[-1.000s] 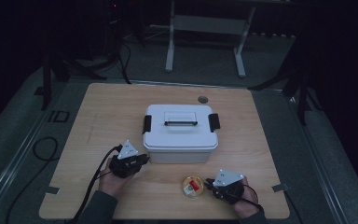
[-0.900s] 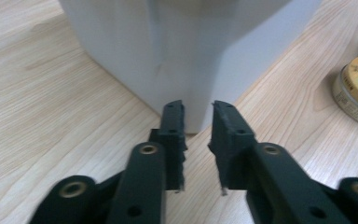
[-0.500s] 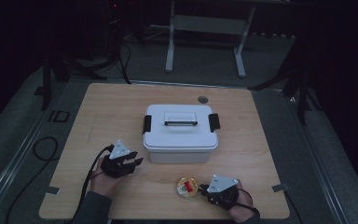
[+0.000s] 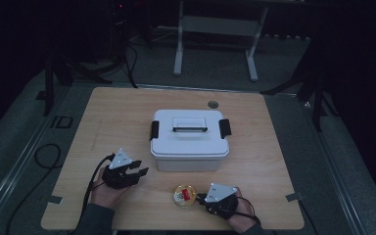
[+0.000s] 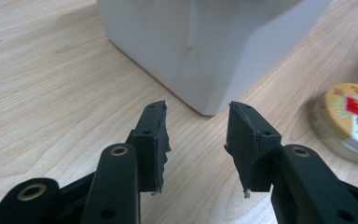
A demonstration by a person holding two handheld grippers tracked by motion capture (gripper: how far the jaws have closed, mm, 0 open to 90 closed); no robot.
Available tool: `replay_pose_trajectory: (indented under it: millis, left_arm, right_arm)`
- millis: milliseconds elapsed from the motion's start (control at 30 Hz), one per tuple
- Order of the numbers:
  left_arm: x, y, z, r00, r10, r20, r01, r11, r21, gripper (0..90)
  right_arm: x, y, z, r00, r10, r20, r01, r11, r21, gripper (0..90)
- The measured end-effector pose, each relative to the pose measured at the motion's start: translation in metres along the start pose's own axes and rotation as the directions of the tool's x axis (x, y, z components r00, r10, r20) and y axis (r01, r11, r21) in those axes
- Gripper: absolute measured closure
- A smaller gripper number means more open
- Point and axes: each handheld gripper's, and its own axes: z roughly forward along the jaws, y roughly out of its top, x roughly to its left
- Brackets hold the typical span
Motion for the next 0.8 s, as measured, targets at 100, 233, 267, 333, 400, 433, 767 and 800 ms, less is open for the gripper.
replay_pose_trajectory:
  millis: [100, 233, 267, 333, 400, 433, 767, 800]
  left_arm:
    - [-0.002, 0.001, -0.002, 0.9999, 0.009, 0.012, -0.009, 0.9999, 0.007, 60.4]
    - [-0.004, 0.002, -0.004, 0.9997, 0.019, 0.017, -0.019, 0.9998, 0.01, 65.9]
    - [-0.006, 0.002, -0.006, 0.9995, 0.024, 0.022, -0.025, 0.9996, 0.013, 65.9]
    - [-0.006, 0.002, -0.007, 0.9994, 0.026, 0.022, -0.026, 0.9996, 0.013, 73.1]
    - [-0.007, 0.002, -0.008, 0.9993, 0.029, 0.024, -0.029, 0.9995, 0.014, 74.9]
    - [-0.008, 0.002, -0.008, 0.9992, 0.031, 0.026, -0.032, 0.9994, 0.014, 76.5]
    - [-0.016, 0.004, -0.007, 0.9973, 0.058, 0.045, -0.06, 0.9979, 0.026, 86.9]
    - [-0.018, 0.005, -0.007, 0.9967, 0.065, 0.049, -0.066, 0.9974, 0.03, 87.3]
  right_arm:
    - [0.002, 0.005, 0.007, 0.9999, -0.012, -0.01, 0.012, 1.0, 0.004, 82.2]
    - [0.005, 0.012, 0.016, 0.9994, -0.026, -0.024, 0.027, 1.0, 0.003, 82.2]
    - [0.006, 0.015, 0.018, 0.9992, -0.03, -0.027, 0.03, 1.0, 0.0, 82.3]
    - [0.009, 0.025, 0.027, 0.9987, -0.044, -0.026, 0.044, 0.999, -0.005, 82.8]
    - [0.009, 0.027, 0.029, 0.9985, -0.048, -0.028, 0.048, 0.999, -0.005, 82.9]
    - [0.009, 0.03, 0.032, 0.9983, -0.051, -0.027, 0.05, 0.999, -0.006, 83.1]
    - [0.006, 0.053, 0.057, 0.9985, -0.054, -0.007, 0.054, 0.998, -0.009, 85.2]
    - [0.006, 0.058, 0.061, 0.9983, -0.058, -0.011, 0.058, 0.998, -0.014, 85.2]
